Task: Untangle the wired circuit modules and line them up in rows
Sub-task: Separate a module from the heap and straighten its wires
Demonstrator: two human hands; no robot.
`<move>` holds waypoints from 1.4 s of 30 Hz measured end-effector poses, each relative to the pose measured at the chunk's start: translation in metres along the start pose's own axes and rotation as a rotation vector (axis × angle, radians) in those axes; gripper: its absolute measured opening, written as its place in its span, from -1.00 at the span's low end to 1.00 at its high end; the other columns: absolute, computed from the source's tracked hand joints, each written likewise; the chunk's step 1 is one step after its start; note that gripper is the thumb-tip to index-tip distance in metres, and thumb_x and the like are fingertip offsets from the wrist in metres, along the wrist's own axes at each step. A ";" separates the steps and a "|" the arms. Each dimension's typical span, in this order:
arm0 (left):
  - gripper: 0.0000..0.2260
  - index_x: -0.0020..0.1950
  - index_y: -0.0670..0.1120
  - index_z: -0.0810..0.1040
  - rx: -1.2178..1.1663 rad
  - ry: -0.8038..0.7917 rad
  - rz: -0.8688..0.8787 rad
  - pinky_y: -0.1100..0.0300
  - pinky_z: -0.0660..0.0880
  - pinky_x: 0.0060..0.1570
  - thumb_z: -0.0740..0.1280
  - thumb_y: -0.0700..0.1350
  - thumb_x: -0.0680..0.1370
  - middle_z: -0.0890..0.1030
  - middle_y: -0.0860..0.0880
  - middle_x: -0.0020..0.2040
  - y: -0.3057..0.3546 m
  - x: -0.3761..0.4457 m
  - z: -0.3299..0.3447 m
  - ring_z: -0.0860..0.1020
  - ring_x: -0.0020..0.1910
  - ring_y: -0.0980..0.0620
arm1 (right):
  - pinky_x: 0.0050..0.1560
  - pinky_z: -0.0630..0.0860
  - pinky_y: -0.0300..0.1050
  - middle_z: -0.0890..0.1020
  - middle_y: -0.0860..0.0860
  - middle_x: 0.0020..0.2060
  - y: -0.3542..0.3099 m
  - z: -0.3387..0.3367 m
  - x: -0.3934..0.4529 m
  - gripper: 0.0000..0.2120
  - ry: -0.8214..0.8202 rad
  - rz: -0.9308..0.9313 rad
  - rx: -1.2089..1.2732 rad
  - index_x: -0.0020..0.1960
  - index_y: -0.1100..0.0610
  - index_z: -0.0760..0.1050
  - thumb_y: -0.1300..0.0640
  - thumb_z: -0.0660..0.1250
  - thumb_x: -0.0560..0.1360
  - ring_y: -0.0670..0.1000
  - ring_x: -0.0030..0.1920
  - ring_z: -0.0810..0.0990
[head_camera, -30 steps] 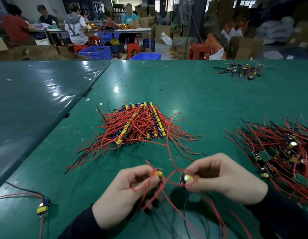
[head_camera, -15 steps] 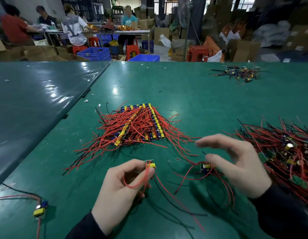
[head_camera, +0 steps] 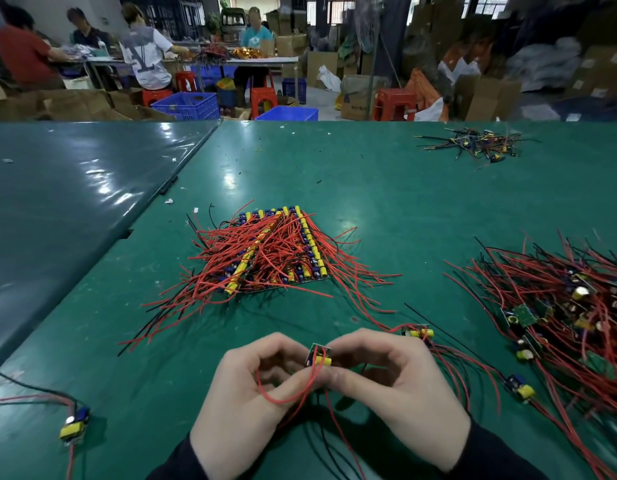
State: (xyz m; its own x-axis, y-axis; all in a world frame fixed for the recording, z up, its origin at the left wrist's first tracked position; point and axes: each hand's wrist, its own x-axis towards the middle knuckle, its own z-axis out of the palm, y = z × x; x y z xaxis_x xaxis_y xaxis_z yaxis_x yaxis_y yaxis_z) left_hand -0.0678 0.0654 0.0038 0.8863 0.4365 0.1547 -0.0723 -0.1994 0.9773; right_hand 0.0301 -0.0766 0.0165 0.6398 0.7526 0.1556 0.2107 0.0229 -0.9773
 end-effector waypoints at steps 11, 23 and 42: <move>-0.30 0.10 -0.20 0.52 -0.334 0.004 -0.041 0.30 0.37 -0.51 0.61 -0.02 0.04 0.49 -0.13 -0.43 0.016 0.004 -0.012 0.39 -0.55 0.02 | -0.37 0.48 -0.24 0.62 0.16 -0.35 0.002 -0.009 0.004 -0.81 -0.117 0.227 0.106 -0.29 0.10 0.48 0.28 0.42 0.16 0.06 -0.38 0.62; -0.26 0.28 -0.17 0.53 -1.213 -0.195 -0.349 0.17 0.61 -0.26 0.51 0.25 0.25 0.64 -0.15 -0.04 0.009 0.007 -0.032 0.64 -0.13 -0.04 | -0.49 0.52 -0.26 0.62 0.17 -0.40 -0.005 -0.008 0.011 -0.98 -0.029 0.560 0.697 -0.45 0.14 0.59 0.24 0.41 0.13 0.01 -0.49 0.59; -0.86 -0.21 -0.18 0.72 -0.216 0.098 -0.002 0.30 0.48 -0.38 0.44 -0.20 0.27 0.63 -0.15 -0.34 0.006 0.001 0.005 0.56 -0.39 0.04 | -0.29 0.50 -0.26 0.70 0.12 -0.30 0.002 0.010 -0.005 -0.81 -0.075 0.286 0.302 -0.24 0.14 0.70 0.05 0.46 0.22 -0.01 -0.33 0.57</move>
State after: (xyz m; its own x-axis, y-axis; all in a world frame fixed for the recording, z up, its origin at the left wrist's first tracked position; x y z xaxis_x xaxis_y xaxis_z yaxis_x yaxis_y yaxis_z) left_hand -0.0652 0.0607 0.0088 0.8389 0.5217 0.1555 -0.1760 -0.0103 0.9843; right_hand 0.0199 -0.0732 0.0118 0.5835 0.8020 -0.1277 -0.2008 -0.0099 -0.9796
